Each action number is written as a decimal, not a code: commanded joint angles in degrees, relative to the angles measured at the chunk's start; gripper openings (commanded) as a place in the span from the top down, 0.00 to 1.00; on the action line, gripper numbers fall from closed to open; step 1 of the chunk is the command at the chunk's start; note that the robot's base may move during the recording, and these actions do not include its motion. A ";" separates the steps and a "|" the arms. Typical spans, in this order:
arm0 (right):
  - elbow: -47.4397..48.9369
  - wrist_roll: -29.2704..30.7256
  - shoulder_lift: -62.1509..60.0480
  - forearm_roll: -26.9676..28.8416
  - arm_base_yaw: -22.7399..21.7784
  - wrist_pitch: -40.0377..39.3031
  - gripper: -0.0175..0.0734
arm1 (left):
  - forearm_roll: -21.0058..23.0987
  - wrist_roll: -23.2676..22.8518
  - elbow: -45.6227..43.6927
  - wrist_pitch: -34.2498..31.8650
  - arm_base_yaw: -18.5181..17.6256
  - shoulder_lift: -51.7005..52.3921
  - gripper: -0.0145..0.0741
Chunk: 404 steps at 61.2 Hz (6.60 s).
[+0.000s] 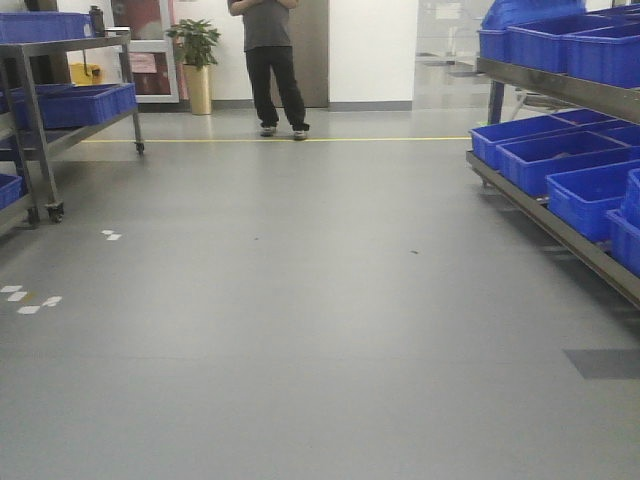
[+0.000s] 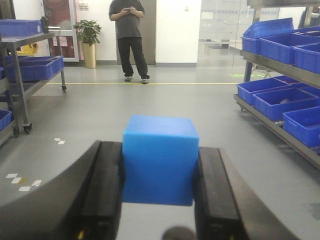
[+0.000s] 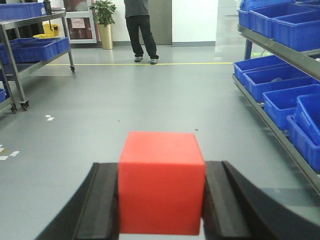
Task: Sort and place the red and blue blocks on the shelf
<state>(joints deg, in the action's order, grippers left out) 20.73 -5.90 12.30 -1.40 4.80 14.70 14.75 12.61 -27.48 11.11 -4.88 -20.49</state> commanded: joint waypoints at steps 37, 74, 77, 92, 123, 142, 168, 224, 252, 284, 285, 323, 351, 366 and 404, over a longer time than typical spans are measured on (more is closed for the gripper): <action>1.46 0.33 0.59 -0.55 -0.04 -5.42 0.73 | 0.68 -0.49 -1.59 -4.68 0.10 -0.30 0.70; 1.46 0.33 0.59 -0.55 -0.04 -5.42 0.73 | 0.68 -0.49 -1.59 -4.68 0.10 -0.30 0.70; 1.46 0.33 0.59 -0.55 -0.04 -5.42 0.73 | 0.68 -0.49 -1.59 -4.68 0.10 -0.30 0.70; 1.46 0.33 0.59 -0.55 -0.04 -5.42 0.73 | 0.68 -0.49 -1.59 -4.68 0.10 -0.30 0.70; 1.46 0.33 0.59 -0.55 -0.04 -5.42 0.73 | 0.68 -0.49 -1.59 -4.68 0.10 -0.30 0.70; 1.46 0.33 0.59 -0.55 -0.04 -5.42 0.73 | 0.68 -0.49 -1.59 -4.68 0.10 -0.30 0.70; 1.46 0.33 0.59 -0.55 -0.04 -5.42 0.73 | 0.68 -0.49 -1.59 -4.68 0.10 -0.30 0.70; 1.46 0.33 0.59 -0.55 -0.04 -5.42 0.73 | 0.68 -0.49 -1.59 -4.68 0.10 -0.30 0.70; 1.46 0.33 0.59 -0.55 -0.04 -5.42 0.73 | 0.68 -0.49 -1.59 -4.68 0.10 -0.30 0.70; 1.46 0.33 0.59 -0.55 -0.04 -5.42 0.73 | 0.68 -0.49 -1.59 -4.68 0.10 -0.30 0.70; 1.46 0.33 0.59 -0.55 -0.04 -5.42 0.73 | 0.68 -0.49 -1.59 -4.68 0.10 -0.30 0.70; 1.46 0.33 0.59 -0.55 -0.04 -5.42 0.73 | 0.68 -0.49 -1.59 -4.68 0.10 -0.30 0.70; 1.46 0.33 0.59 -0.55 -0.04 -5.42 0.73 | 0.68 -0.49 -1.59 -4.68 0.10 -0.30 0.70; 1.46 0.33 0.59 -0.55 -0.04 -6.31 0.73 | 0.68 -0.49 -1.59 -4.68 0.10 -0.30 0.70; 2.16 0.33 1.19 -0.55 -0.04 -6.52 0.75 | 0.77 -0.38 -1.59 -4.68 0.10 -0.60 0.70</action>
<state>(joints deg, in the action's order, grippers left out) 20.73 -5.90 12.30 -1.45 4.80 13.97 14.84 12.61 -27.48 11.21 -4.88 -20.49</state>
